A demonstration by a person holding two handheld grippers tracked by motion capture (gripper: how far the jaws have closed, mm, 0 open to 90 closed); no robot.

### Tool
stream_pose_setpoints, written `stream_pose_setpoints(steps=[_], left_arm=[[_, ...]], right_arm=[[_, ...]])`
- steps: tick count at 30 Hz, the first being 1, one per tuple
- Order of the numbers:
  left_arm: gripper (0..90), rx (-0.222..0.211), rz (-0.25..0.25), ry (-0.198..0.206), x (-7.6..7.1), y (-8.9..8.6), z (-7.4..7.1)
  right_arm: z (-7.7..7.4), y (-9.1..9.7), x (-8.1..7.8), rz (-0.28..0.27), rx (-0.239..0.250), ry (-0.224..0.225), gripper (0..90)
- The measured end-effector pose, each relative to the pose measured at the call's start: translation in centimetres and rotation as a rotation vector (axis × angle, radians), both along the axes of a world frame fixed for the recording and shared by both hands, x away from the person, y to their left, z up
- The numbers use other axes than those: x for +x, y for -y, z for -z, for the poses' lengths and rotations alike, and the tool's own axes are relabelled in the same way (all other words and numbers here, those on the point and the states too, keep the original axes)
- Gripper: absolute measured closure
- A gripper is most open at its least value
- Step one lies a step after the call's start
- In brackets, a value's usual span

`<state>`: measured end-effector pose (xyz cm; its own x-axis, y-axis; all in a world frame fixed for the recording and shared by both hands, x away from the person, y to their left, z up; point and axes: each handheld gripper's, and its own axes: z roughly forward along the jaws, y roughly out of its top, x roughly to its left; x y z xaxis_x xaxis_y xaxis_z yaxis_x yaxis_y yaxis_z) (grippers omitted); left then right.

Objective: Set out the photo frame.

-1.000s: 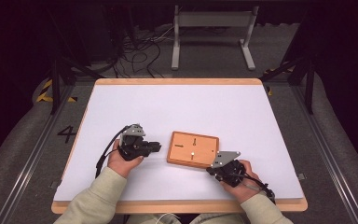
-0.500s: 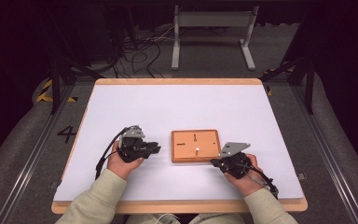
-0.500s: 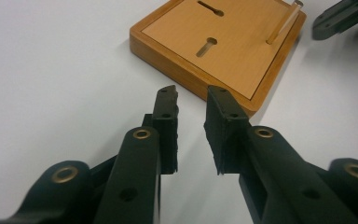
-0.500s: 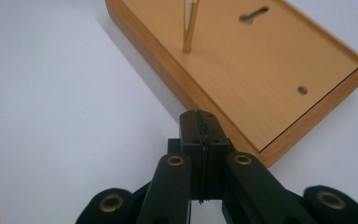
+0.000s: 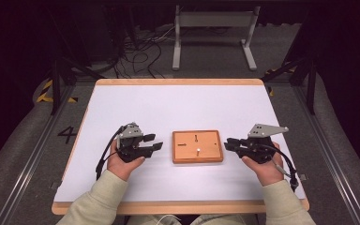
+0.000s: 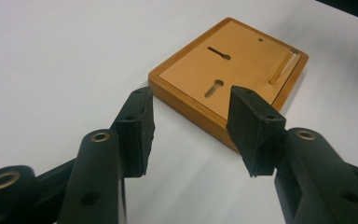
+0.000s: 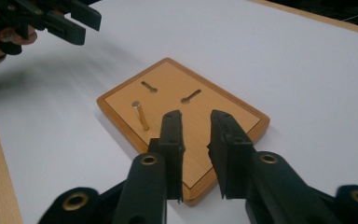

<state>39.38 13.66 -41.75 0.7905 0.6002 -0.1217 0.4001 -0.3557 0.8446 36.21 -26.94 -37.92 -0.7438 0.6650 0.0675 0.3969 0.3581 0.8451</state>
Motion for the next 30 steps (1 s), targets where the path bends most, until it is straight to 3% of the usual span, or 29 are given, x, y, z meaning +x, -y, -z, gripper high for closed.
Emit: stream_pose_setpoints(steps=[5, 15, 21, 30], left_arm=[[43.2, -0.01, -0.008, 0.031, -0.1, 0.2, -0.1], [38.6, -0.017, 0.022, 0.086, -0.5, 1.8, -0.7], [39.0, -0.021, 0.033, 0.072, -0.4, 3.0, -0.9], [43.2, -0.061, 0.119, 0.069, -0.1, 5.7, -0.8]], right_arm=[[0.0, 0.7, 0.3, 0.026, 0.006, 0.002, 61.9], [0.6, 1.9, 0.4, 0.071, 0.002, -0.001, 56.5], [1.0, 2.2, 0.5, 0.1, -0.012, -0.004, 54.4], [1.2, 2.6, 0.6, 0.119, -0.01, -0.012, 49.2]])
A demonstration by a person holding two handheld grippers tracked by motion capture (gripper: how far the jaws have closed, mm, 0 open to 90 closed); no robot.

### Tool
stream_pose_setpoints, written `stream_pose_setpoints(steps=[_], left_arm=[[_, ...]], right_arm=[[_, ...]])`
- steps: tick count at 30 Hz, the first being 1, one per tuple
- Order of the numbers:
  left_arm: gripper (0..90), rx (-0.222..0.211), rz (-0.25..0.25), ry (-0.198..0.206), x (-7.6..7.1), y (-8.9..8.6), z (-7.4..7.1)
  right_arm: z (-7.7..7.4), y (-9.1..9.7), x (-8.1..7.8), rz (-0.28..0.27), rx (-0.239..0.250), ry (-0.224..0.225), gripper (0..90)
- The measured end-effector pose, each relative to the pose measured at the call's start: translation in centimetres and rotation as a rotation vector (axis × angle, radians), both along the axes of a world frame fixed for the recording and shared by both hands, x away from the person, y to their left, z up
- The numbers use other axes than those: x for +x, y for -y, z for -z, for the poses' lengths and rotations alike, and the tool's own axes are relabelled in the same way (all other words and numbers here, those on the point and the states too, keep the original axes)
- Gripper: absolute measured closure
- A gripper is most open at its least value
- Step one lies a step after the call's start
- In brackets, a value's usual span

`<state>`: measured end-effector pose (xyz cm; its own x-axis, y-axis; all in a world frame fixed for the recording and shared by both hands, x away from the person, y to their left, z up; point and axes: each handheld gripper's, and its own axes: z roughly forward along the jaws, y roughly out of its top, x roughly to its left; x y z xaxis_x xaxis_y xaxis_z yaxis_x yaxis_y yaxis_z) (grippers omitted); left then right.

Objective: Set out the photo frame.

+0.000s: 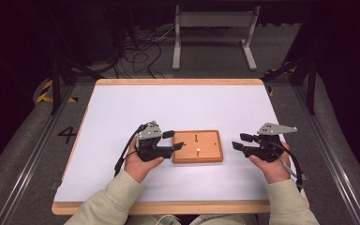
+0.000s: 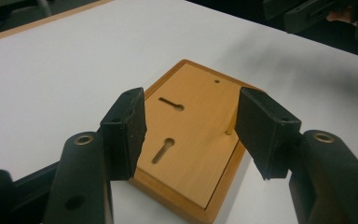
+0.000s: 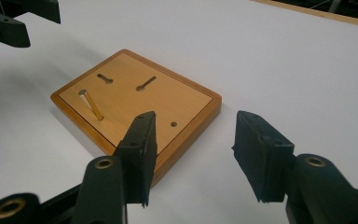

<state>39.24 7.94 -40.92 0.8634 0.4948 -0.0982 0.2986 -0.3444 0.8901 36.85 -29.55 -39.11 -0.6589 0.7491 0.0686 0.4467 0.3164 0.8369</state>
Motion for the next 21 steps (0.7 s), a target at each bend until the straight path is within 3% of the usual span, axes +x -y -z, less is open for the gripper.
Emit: stream_pose_setpoints(steps=[12, 16, 21], left_arm=[[39.4, 0.003, 0.061, -0.025, 0.5, 2.9, 0.4], [39.8, -0.007, 0.087, -0.066, 1.1, 3.5, 1.2], [41.3, 0.006, 0.122, -0.087, 1.4, 4.5, 2.1]], right_arm=[[0.2, 0.1, 0.1, 0.002, 0.002, -0.017, 47.7], [0.1, 0.1, 0.1, 0.004, 0.002, -0.015, 47.7], [0.2, 0.1, 0.1, 0.004, 0.005, -0.018, 47.8]])
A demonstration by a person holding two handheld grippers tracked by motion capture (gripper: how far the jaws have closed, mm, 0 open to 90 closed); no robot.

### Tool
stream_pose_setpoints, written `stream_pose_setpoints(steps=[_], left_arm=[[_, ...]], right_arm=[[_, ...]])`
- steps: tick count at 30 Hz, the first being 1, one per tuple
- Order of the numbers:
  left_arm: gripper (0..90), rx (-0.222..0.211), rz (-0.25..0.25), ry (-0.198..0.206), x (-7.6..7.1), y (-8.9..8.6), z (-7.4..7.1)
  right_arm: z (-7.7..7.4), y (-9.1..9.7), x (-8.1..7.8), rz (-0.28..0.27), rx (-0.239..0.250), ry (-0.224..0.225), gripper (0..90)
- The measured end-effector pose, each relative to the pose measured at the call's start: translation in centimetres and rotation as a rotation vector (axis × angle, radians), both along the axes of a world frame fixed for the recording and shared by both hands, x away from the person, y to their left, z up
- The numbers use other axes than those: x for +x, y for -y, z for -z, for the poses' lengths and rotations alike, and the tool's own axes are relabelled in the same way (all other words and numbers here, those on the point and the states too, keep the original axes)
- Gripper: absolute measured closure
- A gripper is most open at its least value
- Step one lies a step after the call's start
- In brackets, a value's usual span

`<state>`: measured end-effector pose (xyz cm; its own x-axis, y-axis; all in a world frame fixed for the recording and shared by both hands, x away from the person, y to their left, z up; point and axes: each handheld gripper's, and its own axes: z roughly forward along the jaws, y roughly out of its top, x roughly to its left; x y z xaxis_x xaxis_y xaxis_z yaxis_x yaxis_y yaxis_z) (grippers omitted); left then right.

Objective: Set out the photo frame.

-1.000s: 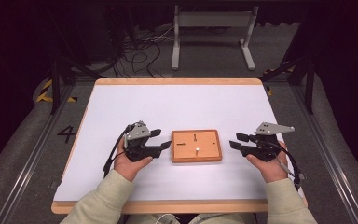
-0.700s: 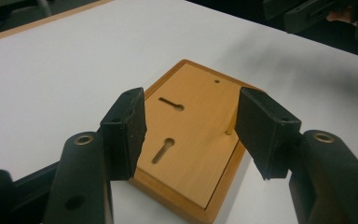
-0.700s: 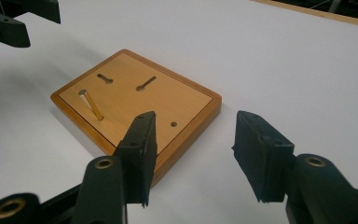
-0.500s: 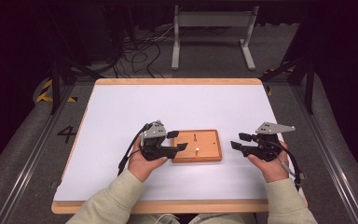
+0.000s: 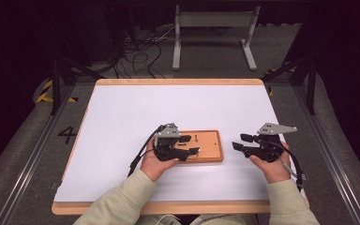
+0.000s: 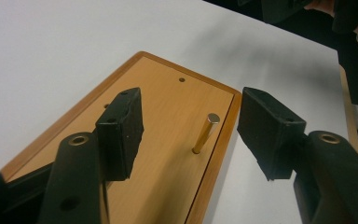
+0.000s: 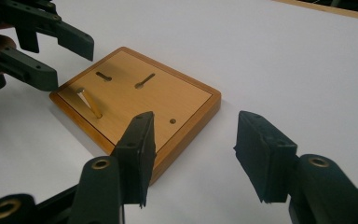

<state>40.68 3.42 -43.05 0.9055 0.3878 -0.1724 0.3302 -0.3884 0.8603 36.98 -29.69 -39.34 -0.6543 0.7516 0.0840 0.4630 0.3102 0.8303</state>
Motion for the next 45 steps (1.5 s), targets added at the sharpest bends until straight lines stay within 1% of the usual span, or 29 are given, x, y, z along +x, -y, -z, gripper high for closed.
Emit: stream_pose_setpoints(steps=[5, 6, 9, 10, 11, 12, 13, 15, 16, 17, 18, 20, 22, 23, 27, 29, 30, 31, 32, 33, 35, 37, 41, 43, 45], left_arm=[[44.5, 0.033, 0.02, 0.001, 0.2, 1.0, 0.8], [46.6, 0.039, 0.025, -0.002, 0.2, 1.2, 0.9], [48.5, 0.097, 0.045, 0.022, 0.1, 2.1, 1.6], [52.1, 0.118, 0.05, 0.033, 0.0, 2.4, 1.9], [53.9, 0.118, 0.05, 0.033, 0.0, 2.4, 1.9], [53.9, 0.123, 0.049, 0.037, 0.0, 2.6, 2.0], [57.4, 0.13, 0.049, 0.048, 0.0, 2.6, 2.0], [67.6, 0.137, 0.043, 0.071, 0.0, 2.4, 1.9], [73.3, 0.131, 0.063, 0.077, 0.0, 2.4, 1.9], [80.2, 0.139, 0.085, 0.101, -0.2, 2.5, 1.9], [83.3, 0.15, 0.089, 0.119, -0.3, 2.5, 1.8], [83.5, 0.157, 0.099, 0.128, -0.3, 2.5, 1.7], [83.6, 0.153, 0.102, 0.118, -0.2, 2.4, 1.7], [83.6, 0.153, 0.104, 0.119, -0.2, 2.4, 1.7], [83.7, 0.164, 0.112, 0.138, -0.3, 2.4, 1.7], [83.7, 0.172, 0.121, 0.158, -0.3, 2.4, 1.7], [83.7, 0.177, 0.127, 0.172, -0.4, 2.4, 1.8], [83.7, 0.191, 0.131, 0.196, -0.5, 2.5, 1.7], [83.7, 0.212, 0.132, 0.235, -0.8, 2.6, 1.7], [83.5, 0.222, 0.132, 0.25, -0.9, 2.7, 1.7], [83.4, 0.217, 0.137, 0.265, -1.0, 2.6, 1.8], [83.3, 0.222, 0.142, 0.301, -1.2, 2.6, 1.9], [83.3, 0.264, 0.157, 0.406, -2.2, 2.7, 2.0], [83.4, 0.284, 0.163, 0.448, -2.6, 2.8, 2.0], [83.5, 0.293, 0.163, 0.481, -3.0, 2.8, 2.1]], right_arm=[[0.1, 0.1, -0.1, 0.001, 0.002, -0.003, 47.8], [0.1, 0.1, -0.1, 0.001, 0.001, -0.004, 47.8], [0.2, 0.2, -0.1, 0.005, -0.001, -0.008, 48.0], [0.2, 0.2, -0.1, 0.004, 0.001, -0.012, 48.0], [0.2, 0.2, -0.1, 0.004, 0.001, -0.012, 48.0], [0.2, 0.3, -0.2, 0.005, 0.0, -0.012, 48.0], [0.3, 0.3, -0.2, 0.006, -0.001, -0.013, 48.0], [0.3, 0.3, -0.2, 0.006, -0.001, -0.012, 48.0], [0.3, 0.4, -0.2, 0.008, 0.0, -0.017, 48.4], [0.3, 0.4, -0.2, 0.007, -0.003, -0.014, 49.6], [0.3, 0.4, -0.3, 0.007, -0.009, -0.014, 50.3], [0.4, 0.4, -0.3, 0.007, -0.008, -0.014, 50.8], [0.3, 0.5, -0.3, 0.006, -0.007, -0.015, 50.9], [0.3, 0.5, -0.3, 0.005, -0.007, -0.014, 50.9], [0.3, 0.5, -0.4, 0.006, -0.002, -0.016, 50.9], [0.4, 0.5, -0.3, 0.005, -0.001, -0.017, 50.9], [0.4, 0.5, -0.3, 0.005, -0.001, -0.017, 50.9], [0.4, 0.5, -0.3, 0.004, 0.0, -0.017, 50.9], [0.4, 0.5, -0.3, 0.004, 0.0, -0.017, 50.9], [0.4, 0.5, -0.3, 0.003, -0.001, -0.017, 51.0], [0.4, 0.5, -0.3, 0.004, -0.001, -0.018, 50.9], [0.4, 0.4, -0.3, 0.003, -0.004, -0.016, 51.0], [0.3, 0.3, -0.3, 0.001, -0.006, -0.012, 51.9], [0.3, 0.3, -0.3, -0.001, -0.006, -0.011, 52.0], [0.2, 0.2, -0.3, -0.004, -0.008, -0.006, 52.0]])
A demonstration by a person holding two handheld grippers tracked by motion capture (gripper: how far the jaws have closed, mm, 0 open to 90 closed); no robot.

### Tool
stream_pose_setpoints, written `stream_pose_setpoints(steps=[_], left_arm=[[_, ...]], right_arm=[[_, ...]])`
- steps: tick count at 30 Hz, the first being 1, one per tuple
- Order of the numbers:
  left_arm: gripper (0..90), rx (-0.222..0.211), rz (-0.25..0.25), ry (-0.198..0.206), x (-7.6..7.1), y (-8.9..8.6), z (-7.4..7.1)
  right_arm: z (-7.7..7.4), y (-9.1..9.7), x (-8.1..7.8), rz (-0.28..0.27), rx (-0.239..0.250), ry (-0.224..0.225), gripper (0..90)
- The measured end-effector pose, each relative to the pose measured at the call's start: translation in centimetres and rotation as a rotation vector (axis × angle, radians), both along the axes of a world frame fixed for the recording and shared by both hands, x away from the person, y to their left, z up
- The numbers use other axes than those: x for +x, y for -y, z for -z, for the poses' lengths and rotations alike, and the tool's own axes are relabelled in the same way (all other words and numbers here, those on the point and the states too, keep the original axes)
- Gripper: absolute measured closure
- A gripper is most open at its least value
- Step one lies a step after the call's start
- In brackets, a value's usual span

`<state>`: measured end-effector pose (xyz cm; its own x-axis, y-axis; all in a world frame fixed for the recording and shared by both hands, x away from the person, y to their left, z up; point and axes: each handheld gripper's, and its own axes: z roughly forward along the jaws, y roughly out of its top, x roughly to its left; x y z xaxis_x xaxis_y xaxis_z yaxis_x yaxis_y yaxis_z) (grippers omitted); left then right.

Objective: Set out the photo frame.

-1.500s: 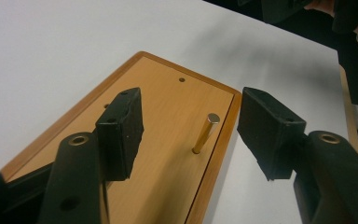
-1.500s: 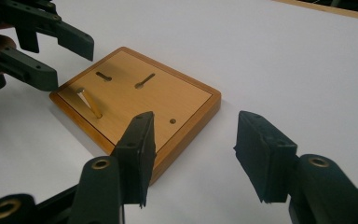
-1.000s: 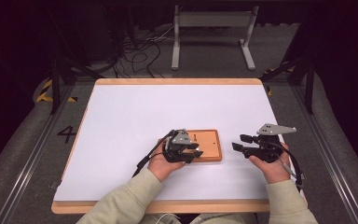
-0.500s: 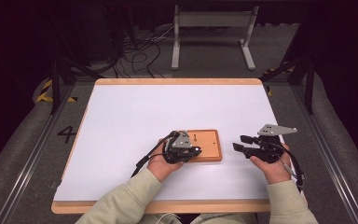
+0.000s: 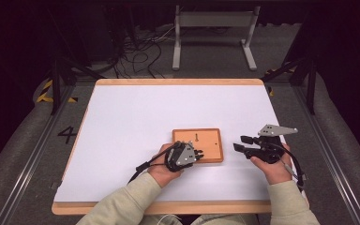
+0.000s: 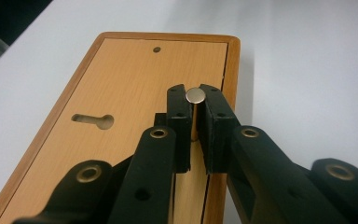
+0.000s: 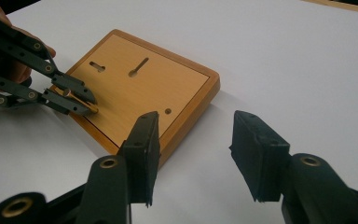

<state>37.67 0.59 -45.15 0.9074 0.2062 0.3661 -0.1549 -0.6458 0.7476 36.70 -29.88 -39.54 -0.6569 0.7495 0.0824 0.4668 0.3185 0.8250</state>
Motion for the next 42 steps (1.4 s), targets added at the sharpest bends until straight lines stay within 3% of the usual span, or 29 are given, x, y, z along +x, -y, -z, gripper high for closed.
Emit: stream_pose_setpoints(steps=[3, 7, 18, 24, 26, 29, 42], left_arm=[[83.4, 0.017, 0.007, 0.063, -0.7, 0.1, 0.2], [83.6, 0.031, 0.0, 0.113, -1.4, 0.1, 0.4], [83.9, 0.047, -0.008, 0.162, -2.1, 0.3, 0.7], [84.0, 0.042, -0.021, 0.149, -2.0, 0.3, 0.9], [84.2, 0.047, -0.02, 0.153, -2.0, 0.3, 1.0], [84.2, 0.053, -0.022, 0.161, -2.1, 0.3, 1.0], [84.2, 0.06, -0.023, 0.187, -2.5, 0.4, 1.1]], right_arm=[[-0.1, -0.1, 0.0, -0.006, 0.0, 0.001, 52.0], [-0.3, -0.3, 0.0, -0.012, -0.004, 0.005, 52.3], [-0.7, -0.6, 0.2, -0.021, 0.01, 0.003, 49.7], [-1.6, -1.2, 1.9, -0.058, 0.013, -0.089, 36.7], [-1.7, -1.7, 2.8, -0.071, -0.015, -0.145, 33.5], [-1.8, -2.4, 3.6, -0.081, -0.042, -0.178, 30.9], [0.4, -5.2, 7.7, -0.12, -0.016, -0.329, 23.8]])
